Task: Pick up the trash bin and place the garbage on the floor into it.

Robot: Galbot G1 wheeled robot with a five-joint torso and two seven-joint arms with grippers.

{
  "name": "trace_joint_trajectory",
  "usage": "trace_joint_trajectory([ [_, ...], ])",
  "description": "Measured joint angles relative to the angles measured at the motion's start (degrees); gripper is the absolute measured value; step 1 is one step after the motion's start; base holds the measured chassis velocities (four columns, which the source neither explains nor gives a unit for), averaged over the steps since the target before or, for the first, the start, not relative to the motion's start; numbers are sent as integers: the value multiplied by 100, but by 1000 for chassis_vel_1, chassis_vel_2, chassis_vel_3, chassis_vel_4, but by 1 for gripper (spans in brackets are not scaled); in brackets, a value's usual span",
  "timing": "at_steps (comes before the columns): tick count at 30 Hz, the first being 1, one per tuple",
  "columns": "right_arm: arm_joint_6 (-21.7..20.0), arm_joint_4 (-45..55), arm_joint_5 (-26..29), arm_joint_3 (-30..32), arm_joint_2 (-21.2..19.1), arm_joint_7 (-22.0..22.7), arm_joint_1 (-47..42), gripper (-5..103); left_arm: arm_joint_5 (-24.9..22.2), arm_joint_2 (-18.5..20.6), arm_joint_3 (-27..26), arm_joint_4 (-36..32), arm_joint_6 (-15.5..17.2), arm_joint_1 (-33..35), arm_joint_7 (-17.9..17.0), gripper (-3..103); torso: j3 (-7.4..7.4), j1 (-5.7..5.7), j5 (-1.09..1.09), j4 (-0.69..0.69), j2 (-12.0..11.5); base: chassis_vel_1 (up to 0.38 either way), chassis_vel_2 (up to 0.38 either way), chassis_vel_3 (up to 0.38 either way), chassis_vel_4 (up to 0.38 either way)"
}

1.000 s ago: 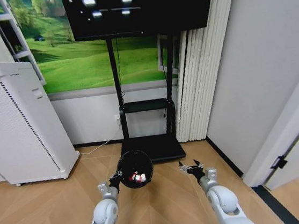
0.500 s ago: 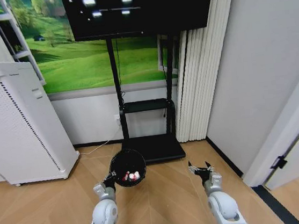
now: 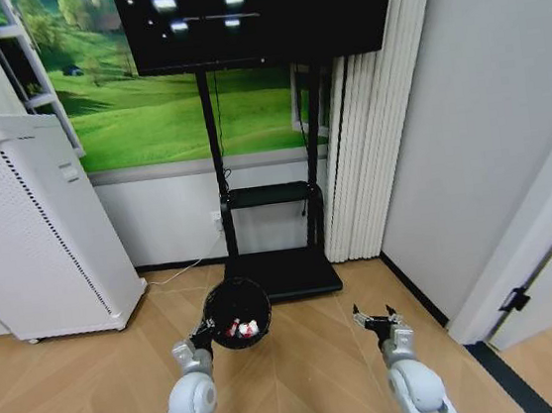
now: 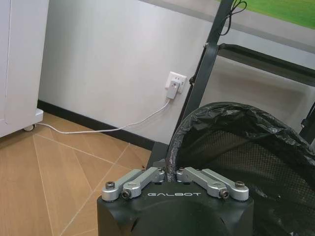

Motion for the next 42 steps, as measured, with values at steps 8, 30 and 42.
trace_joint_trajectory([
  [8,71,-77,-111,-27,22,-90,28,100,24,10,12,41,-1,-47,9,4,0,0,0,0,0,39,40,-46,-39],
  [30,175,-5,-66,71,-86,-167,-215,100,89,-25,51,-40,-16,19,-89,4,1,1,0,0,0,87,28,-89,-27],
  [42,306,2,-58,170,-124,-223,-336,100,119,-40,34,-162,-28,135,-123,4,0,0,0,-1,0,246,-228,-255,229],
])
